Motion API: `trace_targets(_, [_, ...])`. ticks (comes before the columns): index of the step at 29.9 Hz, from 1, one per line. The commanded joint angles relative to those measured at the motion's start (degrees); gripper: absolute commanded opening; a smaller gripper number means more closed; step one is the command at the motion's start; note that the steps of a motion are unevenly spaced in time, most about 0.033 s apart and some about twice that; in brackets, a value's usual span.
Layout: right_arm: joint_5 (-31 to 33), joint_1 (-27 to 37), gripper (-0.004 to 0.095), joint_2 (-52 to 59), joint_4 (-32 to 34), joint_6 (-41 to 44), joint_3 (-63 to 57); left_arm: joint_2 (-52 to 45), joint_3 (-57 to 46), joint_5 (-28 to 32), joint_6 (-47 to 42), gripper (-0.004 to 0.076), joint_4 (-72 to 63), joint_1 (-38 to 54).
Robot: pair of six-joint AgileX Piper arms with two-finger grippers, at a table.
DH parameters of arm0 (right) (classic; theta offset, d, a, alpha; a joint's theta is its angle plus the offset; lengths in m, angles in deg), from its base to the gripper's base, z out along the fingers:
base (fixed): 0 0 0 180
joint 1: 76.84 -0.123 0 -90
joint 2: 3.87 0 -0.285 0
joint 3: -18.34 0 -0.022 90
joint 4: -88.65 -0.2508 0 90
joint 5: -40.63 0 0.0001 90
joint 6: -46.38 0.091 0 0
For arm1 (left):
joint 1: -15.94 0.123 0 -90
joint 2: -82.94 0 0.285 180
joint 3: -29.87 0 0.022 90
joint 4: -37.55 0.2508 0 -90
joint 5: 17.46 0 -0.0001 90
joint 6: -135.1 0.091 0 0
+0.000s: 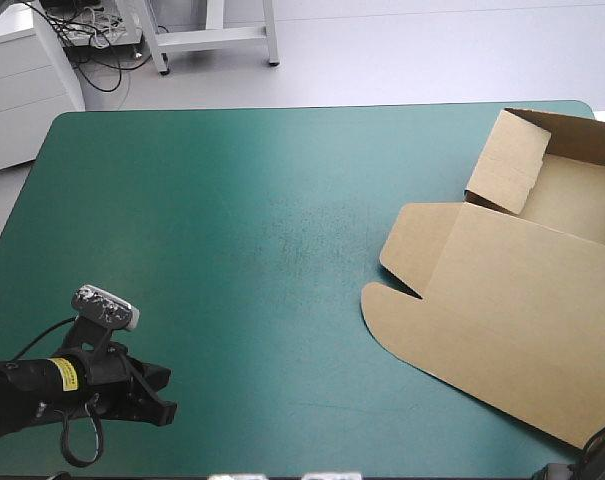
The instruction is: Fold the box
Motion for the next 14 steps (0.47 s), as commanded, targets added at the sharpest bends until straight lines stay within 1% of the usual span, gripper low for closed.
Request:
trace_targets(1, [-3.1, 0.7, 0.0056, 3.2, 1.9, 1.0, 2.0, 0.0, 1.3, -2.3, 0.0, -0.0032, -1.7, -0.3])
trace_targets(2, [-3.1, 0.7, 0.0101, 3.2, 1.6, 1.0, 2.0, 0.0, 1.3, -2.3, 0.0, -0.0032, -1.7, -0.3])
trace_targets(4, [-3.2, 0.7, 0.0268, 3.2, 0.8, 1.0, 2.0, 0.0, 1.3, -2.3, 0.0, -0.0032, -1.7, -0.3])
trace_targets(9, [-2.9, 0.7, 0.0857, 3.2, 0.9, 1.4, 2.0, 0.0, 1.3, -2.3, 0.0, -0.0032, -2.3, -0.3])
trace_targets(10, [-2.7, 0.7, 0.0942, 3.2, 1.1, 1.6, 2.0, 0.0, 1.3, -2.3, 0.0, -0.0032, -2.3, -0.3])
trace_targets(14, [-1.5, 0.7, 0.0938, 3.2, 2.1, 1.6, 2.0, 0.0, 1.3, -2.3, 0.0, -0.0032, -2.4, -0.3])
